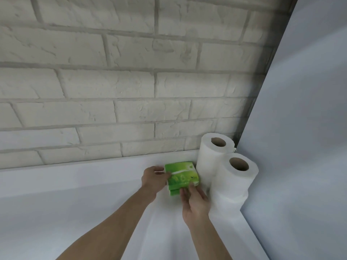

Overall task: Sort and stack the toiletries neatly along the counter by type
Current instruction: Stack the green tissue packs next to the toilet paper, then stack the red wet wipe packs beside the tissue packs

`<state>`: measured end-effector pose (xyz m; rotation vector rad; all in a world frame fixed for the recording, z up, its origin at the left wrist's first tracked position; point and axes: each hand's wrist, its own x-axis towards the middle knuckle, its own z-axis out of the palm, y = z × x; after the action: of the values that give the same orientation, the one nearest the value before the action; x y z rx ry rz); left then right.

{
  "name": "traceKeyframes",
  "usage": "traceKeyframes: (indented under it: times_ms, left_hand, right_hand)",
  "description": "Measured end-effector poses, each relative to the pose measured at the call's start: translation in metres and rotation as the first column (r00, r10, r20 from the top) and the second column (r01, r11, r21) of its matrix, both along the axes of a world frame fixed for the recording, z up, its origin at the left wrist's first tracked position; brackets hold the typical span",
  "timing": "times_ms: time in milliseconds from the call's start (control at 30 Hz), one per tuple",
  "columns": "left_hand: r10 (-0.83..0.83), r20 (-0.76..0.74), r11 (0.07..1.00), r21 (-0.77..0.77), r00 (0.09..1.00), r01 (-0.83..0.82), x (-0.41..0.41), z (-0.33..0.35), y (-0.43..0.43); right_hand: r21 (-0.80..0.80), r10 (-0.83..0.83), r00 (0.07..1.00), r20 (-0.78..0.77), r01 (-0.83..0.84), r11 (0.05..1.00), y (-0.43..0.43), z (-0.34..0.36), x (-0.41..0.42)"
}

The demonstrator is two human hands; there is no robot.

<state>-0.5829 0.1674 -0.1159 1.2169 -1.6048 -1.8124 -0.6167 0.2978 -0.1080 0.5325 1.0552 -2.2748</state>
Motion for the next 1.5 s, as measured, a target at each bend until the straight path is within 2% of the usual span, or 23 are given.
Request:
traceKeyframes:
  times_ms: [100,300,667,867,1033,1233,1500]
  left_hand:
    - [0.024,0.041,0.998,-0.062,0.999,-0.021,-0.002,-0.002,0.003]
    - [0.027,0.041,0.998,-0.057,0.999,-0.025,-0.003,-0.001,0.011]
    - [-0.003,0.032,0.997,-0.080,0.999,0.006,0.006,0.003,0.018]
    - [-0.028,0.043,0.995,-0.098,0.999,0.032,0.031,0.006,0.026]
    - [-0.025,0.038,0.980,-0.196,0.999,0.032,0.066,0.006,0.034]
    - [-0.033,0.108,0.896,-0.438,0.994,0.077,0.116,0.016,0.050]
    - [-0.022,0.133,0.761,-0.641,0.991,0.103,0.203,0.029,0.058]
  right_hand:
    - [0.037,0.014,1.000,-0.001,-0.014,0.999,-0.001,-0.004,-0.003]
    - [0.141,0.041,0.999,-0.004,-0.040,0.989,-0.005,-0.011,-0.005]
    - [0.180,0.125,0.992,-0.009,-0.121,0.976,0.000,-0.011,-0.007]
    - [0.246,0.220,0.972,-0.085,-0.193,0.950,0.012,-0.009,0.008]
    - [0.260,0.288,0.946,-0.146,-0.244,0.934,0.022,0.002,0.040]
    - [0.310,0.389,0.871,-0.299,-0.297,0.903,0.030,0.017,0.083]
    - [0.451,0.541,0.678,-0.497,-0.331,0.829,0.034,0.027,0.148]
